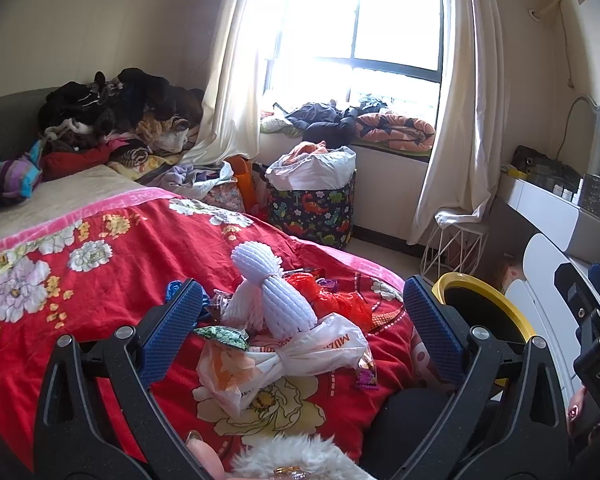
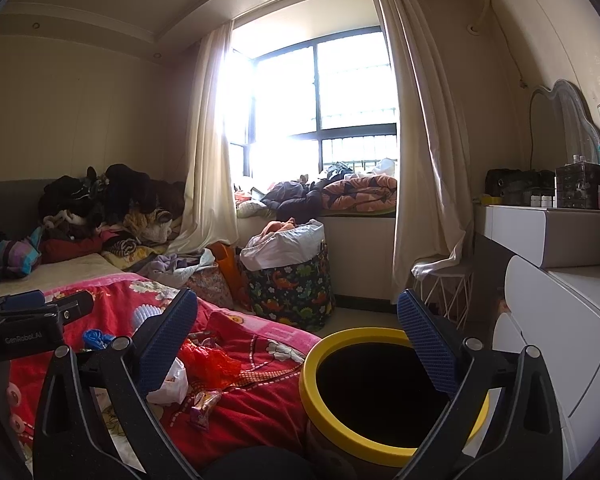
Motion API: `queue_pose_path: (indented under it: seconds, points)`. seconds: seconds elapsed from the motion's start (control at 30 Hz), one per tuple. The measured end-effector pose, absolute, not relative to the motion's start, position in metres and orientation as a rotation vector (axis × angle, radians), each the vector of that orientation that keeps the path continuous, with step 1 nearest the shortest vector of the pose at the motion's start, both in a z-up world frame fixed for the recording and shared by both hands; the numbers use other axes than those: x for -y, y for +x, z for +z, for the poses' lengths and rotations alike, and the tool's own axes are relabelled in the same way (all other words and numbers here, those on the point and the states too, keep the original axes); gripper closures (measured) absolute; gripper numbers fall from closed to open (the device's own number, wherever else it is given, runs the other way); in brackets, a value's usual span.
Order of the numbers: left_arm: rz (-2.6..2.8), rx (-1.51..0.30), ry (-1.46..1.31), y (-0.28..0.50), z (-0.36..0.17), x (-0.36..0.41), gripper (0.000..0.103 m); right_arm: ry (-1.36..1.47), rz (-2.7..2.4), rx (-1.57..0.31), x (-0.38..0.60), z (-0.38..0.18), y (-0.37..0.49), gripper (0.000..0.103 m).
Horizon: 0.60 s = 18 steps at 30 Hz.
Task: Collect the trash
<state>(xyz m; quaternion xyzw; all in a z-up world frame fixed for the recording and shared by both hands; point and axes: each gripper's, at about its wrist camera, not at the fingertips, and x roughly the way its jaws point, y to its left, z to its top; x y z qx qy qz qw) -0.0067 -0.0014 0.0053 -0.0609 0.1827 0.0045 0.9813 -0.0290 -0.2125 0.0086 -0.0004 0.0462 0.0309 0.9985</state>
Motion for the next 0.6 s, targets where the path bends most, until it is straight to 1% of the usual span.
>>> queue_pose_path:
  seconds: [0.6]
  points:
    - [0.010, -0.368, -0.123, -0.0078, 0.0051, 0.0021, 0.011, -0.005, 0.060, -0.092, 0.2123, 0.0053, -0.0291, 0.006]
